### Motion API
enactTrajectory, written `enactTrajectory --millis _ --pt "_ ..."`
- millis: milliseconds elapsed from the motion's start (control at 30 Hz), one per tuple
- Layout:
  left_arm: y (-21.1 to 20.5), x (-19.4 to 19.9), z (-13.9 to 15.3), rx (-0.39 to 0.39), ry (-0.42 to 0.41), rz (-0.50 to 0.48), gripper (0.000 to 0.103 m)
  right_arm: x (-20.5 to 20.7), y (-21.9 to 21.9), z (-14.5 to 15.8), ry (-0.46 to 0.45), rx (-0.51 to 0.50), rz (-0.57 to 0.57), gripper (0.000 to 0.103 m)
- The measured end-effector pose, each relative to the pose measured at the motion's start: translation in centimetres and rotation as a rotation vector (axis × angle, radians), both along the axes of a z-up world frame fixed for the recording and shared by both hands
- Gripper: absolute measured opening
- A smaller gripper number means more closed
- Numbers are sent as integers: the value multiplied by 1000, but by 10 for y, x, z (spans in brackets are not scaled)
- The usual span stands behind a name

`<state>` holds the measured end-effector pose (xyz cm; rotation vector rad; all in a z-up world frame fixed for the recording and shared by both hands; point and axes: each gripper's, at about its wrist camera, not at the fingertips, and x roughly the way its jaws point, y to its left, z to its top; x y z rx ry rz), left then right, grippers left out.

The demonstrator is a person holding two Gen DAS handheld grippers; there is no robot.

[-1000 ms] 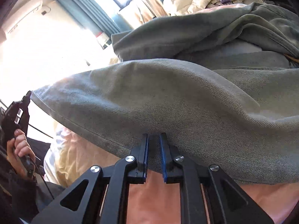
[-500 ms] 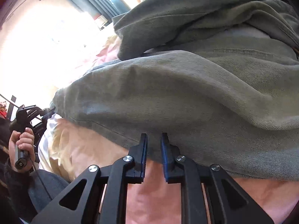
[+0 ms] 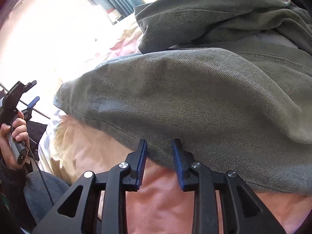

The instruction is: Fold clothes

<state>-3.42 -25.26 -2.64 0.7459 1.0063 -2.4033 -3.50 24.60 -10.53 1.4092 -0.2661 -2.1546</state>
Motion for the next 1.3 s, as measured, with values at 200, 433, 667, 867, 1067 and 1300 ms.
enactTrajectory --millis 200,433,667,867,1067,1300 --pt "-15 -69 -42 53 -156 -90 57 3 6 -3 -2 7 1 30" --pt "-24 -94 -83 142 -256 -147 57 0 23 -10 -37 -29 -20 31" --pt "-21 -99 -97 190 -266 -235 57 -9 14 -37 -48 -42 -26 32" --pt "1 -104 -84 43 -250 -301 20 -59 -92 -22 -50 -42 -26 34" --pt "11 -94 -44 -116 -130 -269 6 -61 -87 -24 -66 -58 -48 34" --pt "20 -97 2 -226 37 -179 3 -63 -84 -25 -82 -87 -88 34"
